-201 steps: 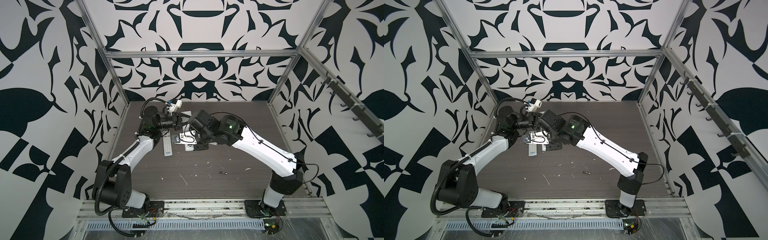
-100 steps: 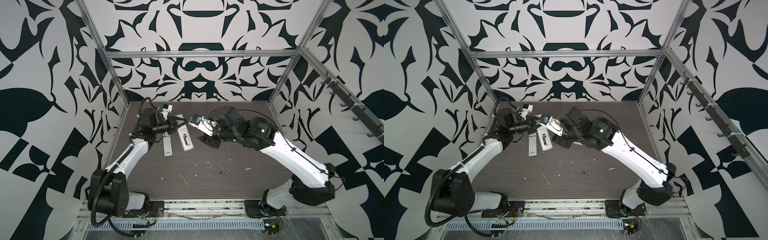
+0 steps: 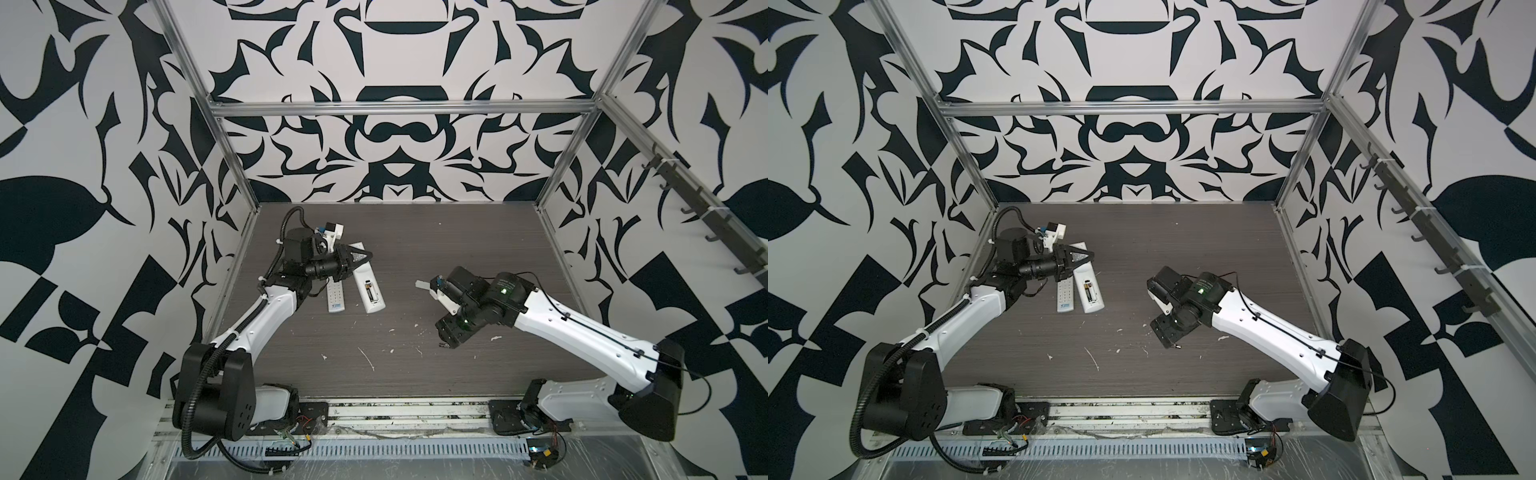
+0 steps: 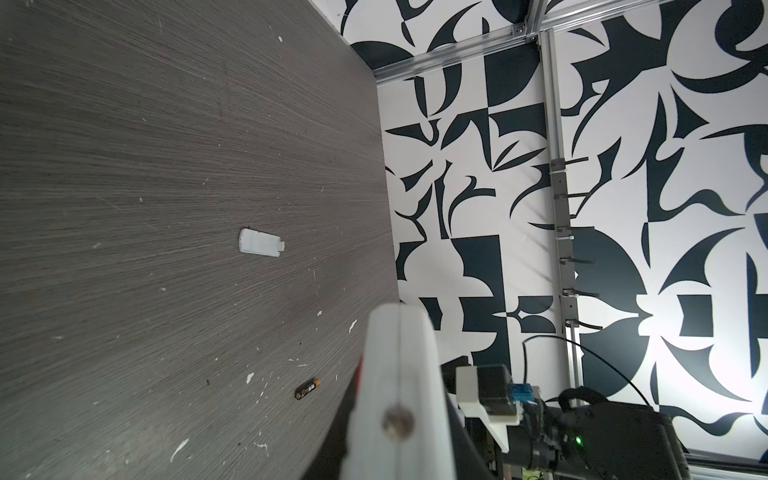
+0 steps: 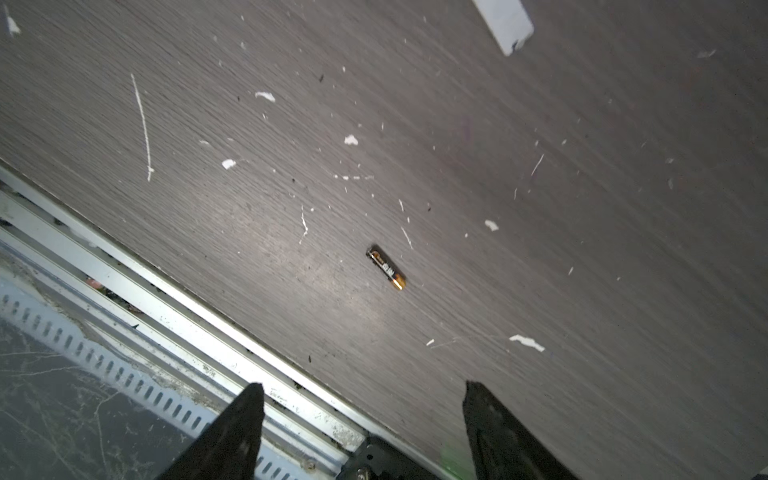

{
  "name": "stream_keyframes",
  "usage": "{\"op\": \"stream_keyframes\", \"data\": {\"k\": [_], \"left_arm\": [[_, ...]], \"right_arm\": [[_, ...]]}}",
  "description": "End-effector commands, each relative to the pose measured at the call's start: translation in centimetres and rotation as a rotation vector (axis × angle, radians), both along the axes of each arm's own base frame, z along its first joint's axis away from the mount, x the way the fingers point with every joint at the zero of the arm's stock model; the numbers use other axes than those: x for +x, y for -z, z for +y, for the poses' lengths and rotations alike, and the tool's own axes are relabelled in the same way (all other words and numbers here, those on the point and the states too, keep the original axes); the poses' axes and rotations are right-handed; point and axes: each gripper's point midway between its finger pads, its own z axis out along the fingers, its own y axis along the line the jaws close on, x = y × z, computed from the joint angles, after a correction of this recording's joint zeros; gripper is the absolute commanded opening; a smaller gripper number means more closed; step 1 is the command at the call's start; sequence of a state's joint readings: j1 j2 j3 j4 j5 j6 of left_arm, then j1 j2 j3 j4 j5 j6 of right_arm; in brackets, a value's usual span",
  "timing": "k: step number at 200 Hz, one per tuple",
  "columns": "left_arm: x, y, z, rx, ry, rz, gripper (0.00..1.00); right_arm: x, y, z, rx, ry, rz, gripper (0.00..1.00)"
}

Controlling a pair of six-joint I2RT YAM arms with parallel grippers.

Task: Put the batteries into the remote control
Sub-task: 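Open the right gripper and draw it back toward the second battery, then lower the open right gripper over the second AA battery on the table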

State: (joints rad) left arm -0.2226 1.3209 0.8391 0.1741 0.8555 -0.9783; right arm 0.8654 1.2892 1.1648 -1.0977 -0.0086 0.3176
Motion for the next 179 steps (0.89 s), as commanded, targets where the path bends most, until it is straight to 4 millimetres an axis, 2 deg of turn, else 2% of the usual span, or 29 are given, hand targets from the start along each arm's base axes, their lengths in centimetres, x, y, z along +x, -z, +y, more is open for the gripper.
{"op": "stream_keyframes", "data": {"k": [1,8,11,18,48,81,112,179], "left_arm": [[-0.8,-1.0,0.2,-0.007,0.016,-0.048,0.0],[-0.8,-0.7,0.2,-0.003,0.014,-0.044,0.0],[-1.2,-1.5,0.3,-0.008,0.014,-0.07,0.0],[-1.5,-1.5,0.4,-0.01,0.015,-0.071,0.0],[-2.1,-1.8,0.3,-0.049,0.037,-0.077,0.0],[-2.9,-2.4,0.2,-0.058,0.07,-0.097,0.0],[-3.2,-2.5,0.1,-0.063,0.088,-0.102,0.0],[-2.2,-2.2,0.2,-0.116,0.085,-0.086,0.0]], "right_arm": [[-0.6,1.3,0.1,0.028,0.152,0.088,0.78],[-0.6,1.8,0.3,0.035,0.158,0.1,0.78],[-0.6,1.9,0.5,0.04,0.157,0.102,0.78],[-0.4,2.2,0.8,0.048,0.147,0.103,0.77],[0.2,3.3,2.4,0.071,0.009,0.077,0.78],[0.1,5.0,1.2,-0.015,0.008,0.125,0.79],[0.1,5.6,1.8,0.017,0.028,0.141,0.78],[-0.4,8.4,1.5,-0.047,-0.071,0.194,0.77]]}}
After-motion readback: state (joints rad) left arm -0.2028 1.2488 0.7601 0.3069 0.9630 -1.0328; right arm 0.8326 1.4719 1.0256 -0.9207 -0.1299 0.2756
